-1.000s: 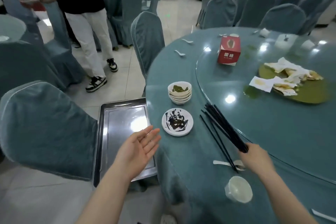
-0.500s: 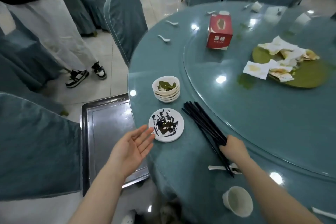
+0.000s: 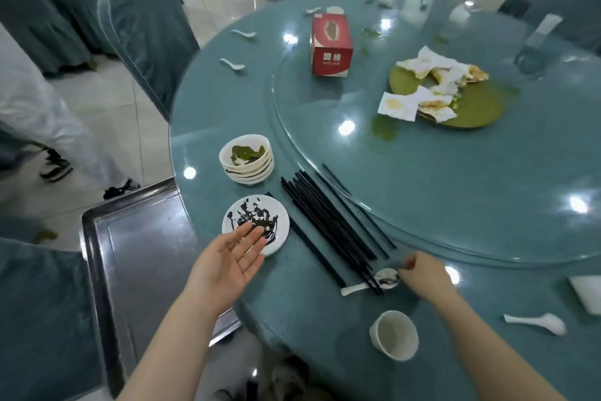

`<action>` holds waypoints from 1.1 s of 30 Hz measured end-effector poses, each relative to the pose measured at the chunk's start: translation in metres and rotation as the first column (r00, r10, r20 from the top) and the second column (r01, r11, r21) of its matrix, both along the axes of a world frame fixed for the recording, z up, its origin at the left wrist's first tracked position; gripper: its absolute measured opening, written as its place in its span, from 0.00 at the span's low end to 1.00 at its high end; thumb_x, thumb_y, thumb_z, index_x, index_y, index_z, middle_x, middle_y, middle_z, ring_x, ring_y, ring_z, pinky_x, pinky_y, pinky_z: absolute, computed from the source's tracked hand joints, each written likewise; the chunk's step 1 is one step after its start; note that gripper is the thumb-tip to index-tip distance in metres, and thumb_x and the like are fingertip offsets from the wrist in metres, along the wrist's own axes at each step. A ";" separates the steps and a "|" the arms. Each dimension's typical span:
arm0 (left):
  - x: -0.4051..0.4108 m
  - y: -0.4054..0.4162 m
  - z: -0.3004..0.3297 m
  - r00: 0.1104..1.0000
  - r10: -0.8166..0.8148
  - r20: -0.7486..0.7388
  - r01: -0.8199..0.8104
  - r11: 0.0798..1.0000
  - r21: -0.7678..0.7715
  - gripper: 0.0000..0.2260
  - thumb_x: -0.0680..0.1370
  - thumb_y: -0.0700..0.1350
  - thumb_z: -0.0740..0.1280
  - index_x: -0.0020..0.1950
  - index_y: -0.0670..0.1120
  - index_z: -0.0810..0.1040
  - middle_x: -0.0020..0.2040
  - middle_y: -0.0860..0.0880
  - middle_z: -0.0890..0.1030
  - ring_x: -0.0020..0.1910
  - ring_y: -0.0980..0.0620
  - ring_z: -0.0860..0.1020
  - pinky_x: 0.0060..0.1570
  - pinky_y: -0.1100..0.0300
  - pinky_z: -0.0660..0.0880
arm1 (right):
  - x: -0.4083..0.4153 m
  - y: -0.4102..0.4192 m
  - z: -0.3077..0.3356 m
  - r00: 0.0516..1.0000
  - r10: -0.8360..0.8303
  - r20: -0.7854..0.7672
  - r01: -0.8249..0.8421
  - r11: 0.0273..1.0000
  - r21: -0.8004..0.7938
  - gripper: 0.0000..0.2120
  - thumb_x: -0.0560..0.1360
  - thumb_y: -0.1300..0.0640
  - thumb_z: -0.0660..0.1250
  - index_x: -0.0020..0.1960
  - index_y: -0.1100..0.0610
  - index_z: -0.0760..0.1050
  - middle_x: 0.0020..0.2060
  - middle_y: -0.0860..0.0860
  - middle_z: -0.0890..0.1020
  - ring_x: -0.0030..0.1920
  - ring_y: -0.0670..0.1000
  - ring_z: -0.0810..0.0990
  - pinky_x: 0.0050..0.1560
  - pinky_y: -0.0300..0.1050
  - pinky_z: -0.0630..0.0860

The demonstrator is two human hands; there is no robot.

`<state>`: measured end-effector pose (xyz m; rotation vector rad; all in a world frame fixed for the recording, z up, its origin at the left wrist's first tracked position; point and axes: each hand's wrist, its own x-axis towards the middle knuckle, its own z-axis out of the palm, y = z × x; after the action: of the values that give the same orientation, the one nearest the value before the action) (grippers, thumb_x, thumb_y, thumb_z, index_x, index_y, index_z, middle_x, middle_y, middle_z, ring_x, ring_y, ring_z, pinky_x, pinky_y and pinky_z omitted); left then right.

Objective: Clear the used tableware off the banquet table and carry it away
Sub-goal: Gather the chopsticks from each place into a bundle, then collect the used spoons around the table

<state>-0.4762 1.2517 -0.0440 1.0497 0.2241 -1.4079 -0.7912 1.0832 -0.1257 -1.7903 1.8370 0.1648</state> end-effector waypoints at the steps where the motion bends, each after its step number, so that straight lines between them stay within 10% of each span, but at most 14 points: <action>1: -0.003 -0.004 0.000 1.000 -0.012 0.000 0.012 1.000 -0.008 0.09 0.78 0.43 0.61 0.54 0.45 0.79 0.47 0.48 0.85 0.41 0.52 0.85 0.51 0.55 0.75 | -0.004 0.003 -0.002 1.000 -0.006 0.019 0.006 1.000 0.016 0.04 0.72 0.56 0.68 0.46 0.53 0.75 0.45 0.52 0.82 0.44 0.53 0.77 0.42 0.40 0.69; 11: -0.028 -0.023 0.003 0.985 -0.170 0.013 0.171 0.985 -0.014 0.09 0.78 0.44 0.61 0.56 0.46 0.79 0.48 0.49 0.85 0.44 0.52 0.83 0.52 0.56 0.75 | 0.007 0.027 0.001 0.971 -0.168 0.168 0.183 0.980 -0.081 0.02 0.72 0.57 0.69 0.40 0.53 0.77 0.36 0.49 0.79 0.38 0.51 0.76 0.34 0.40 0.67; 16: -0.030 -0.025 0.009 0.974 -0.224 0.012 0.225 0.974 -0.043 0.08 0.80 0.44 0.60 0.53 0.47 0.78 0.45 0.49 0.86 0.41 0.53 0.84 0.49 0.56 0.75 | -0.009 0.050 0.029 0.878 -0.321 0.354 0.453 0.797 -0.399 0.06 0.72 0.63 0.65 0.39 0.54 0.71 0.34 0.49 0.75 0.36 0.52 0.70 0.33 0.43 0.61; 24: -0.055 -0.037 0.019 0.899 -0.396 0.190 0.418 0.904 -0.094 0.09 0.80 0.41 0.60 0.53 0.49 0.78 0.43 0.51 0.85 0.41 0.54 0.82 0.45 0.58 0.75 | -0.023 0.103 0.073 0.705 -0.401 0.584 0.664 0.662 -0.347 0.05 0.70 0.59 0.69 0.39 0.54 0.73 0.36 0.50 0.81 0.39 0.52 0.79 0.41 0.45 0.72; 28: -0.089 -0.046 0.032 0.636 -0.511 0.578 0.663 0.746 -0.069 0.10 0.79 0.37 0.62 0.51 0.50 0.80 0.46 0.52 0.85 0.47 0.53 0.82 0.51 0.61 0.75 | -0.018 0.129 0.090 0.558 -0.407 0.723 0.731 0.653 -0.198 0.06 0.70 0.58 0.71 0.38 0.53 0.75 0.28 0.47 0.81 0.33 0.53 0.83 0.43 0.55 0.81; 33: -0.139 -0.054 0.049 -0.162 -0.276 0.947 0.876 0.403 0.267 0.10 0.76 0.42 0.68 0.57 0.50 0.82 0.51 0.56 0.83 0.51 0.59 0.80 0.56 0.64 0.74 | -0.017 0.145 0.108 0.480 -0.388 0.787 0.749 0.649 -0.137 0.05 0.69 0.61 0.72 0.38 0.55 0.76 0.28 0.47 0.82 0.31 0.54 0.83 0.39 0.53 0.82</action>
<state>-0.6155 1.1979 0.0047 1.4192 -1.8838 -1.1614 -0.8084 1.2281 -0.0177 -1.0529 1.8248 -1.1950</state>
